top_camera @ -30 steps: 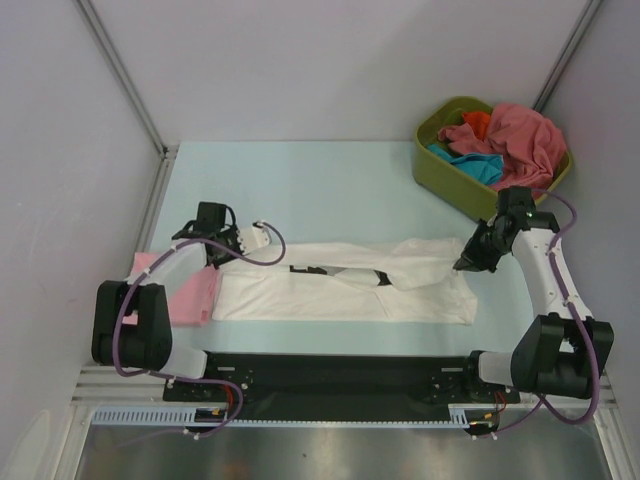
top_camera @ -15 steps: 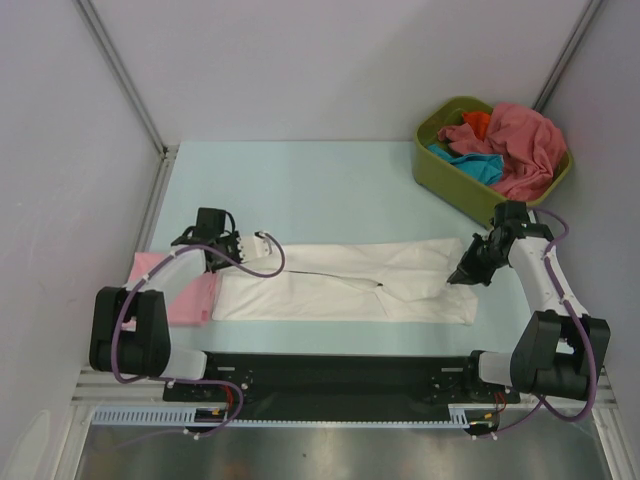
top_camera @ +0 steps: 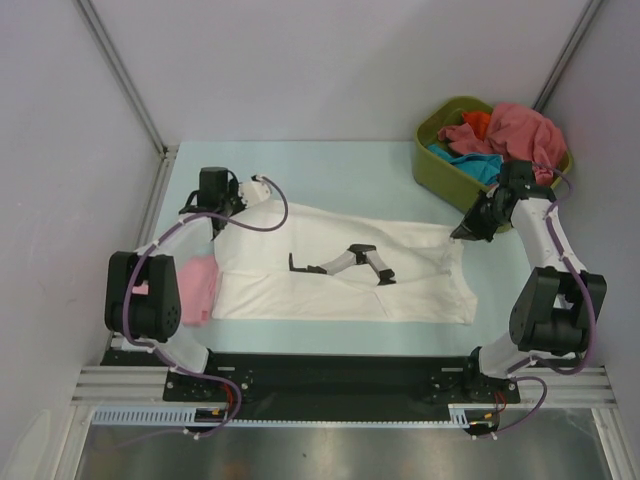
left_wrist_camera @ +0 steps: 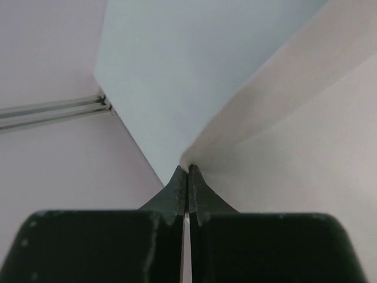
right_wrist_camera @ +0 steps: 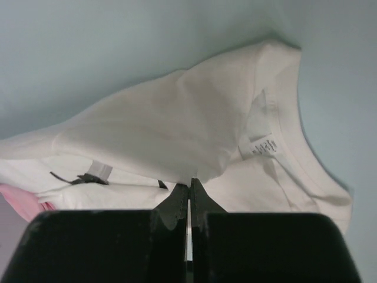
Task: Fold and stack the t-shirts
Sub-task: Fold the tshirt
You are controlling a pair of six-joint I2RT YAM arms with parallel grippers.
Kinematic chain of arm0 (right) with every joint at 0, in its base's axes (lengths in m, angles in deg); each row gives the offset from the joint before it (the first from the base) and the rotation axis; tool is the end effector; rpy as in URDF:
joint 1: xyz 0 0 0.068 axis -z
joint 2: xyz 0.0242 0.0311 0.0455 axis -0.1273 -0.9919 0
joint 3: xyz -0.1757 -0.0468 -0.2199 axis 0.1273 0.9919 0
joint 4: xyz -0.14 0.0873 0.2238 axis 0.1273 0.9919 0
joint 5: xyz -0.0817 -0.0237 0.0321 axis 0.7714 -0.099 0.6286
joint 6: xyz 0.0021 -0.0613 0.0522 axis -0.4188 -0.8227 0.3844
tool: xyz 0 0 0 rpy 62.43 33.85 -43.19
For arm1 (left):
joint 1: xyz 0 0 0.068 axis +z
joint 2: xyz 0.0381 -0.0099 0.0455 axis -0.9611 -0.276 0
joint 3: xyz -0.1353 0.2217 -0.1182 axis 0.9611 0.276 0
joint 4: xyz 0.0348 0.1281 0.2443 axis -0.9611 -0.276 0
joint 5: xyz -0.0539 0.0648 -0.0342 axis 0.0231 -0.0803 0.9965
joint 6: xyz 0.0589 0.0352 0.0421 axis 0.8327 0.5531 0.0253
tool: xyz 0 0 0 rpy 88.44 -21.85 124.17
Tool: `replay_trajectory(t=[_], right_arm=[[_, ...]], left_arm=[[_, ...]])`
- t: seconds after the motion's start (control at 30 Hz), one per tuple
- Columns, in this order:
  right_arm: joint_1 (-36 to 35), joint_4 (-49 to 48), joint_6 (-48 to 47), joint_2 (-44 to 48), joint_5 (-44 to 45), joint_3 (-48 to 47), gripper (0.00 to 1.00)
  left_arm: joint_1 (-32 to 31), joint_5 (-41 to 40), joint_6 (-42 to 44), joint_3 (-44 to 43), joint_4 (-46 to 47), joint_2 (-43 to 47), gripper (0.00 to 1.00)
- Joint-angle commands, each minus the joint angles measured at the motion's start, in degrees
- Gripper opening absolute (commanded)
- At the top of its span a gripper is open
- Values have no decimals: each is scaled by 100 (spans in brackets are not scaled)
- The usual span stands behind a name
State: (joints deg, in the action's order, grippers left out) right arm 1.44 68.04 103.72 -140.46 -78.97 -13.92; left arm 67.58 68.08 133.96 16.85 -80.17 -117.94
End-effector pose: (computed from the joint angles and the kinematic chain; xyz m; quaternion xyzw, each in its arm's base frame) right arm 0.3362 -0.0293 0.2500 0.2368 0.9358 0.1836 0.1859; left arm 0.3947 -0.0390 0.2069 0.4904 0.7605 0.2255 0.3610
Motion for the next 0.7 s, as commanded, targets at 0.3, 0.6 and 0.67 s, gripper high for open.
replay_trajectory(t=[0.3,0.6,0.67], right_arm=[[39,-50,-103,183,-188,217,0],[83,206,-235,675,-162,806,0],[83,179,-235,667,-198,903,0]], left_arm=[[-2,331,317,1122,394,705,2],[-11,930,668,1694,-942,1294,9],[-20,965,738,1808,-1109,1329,10]])
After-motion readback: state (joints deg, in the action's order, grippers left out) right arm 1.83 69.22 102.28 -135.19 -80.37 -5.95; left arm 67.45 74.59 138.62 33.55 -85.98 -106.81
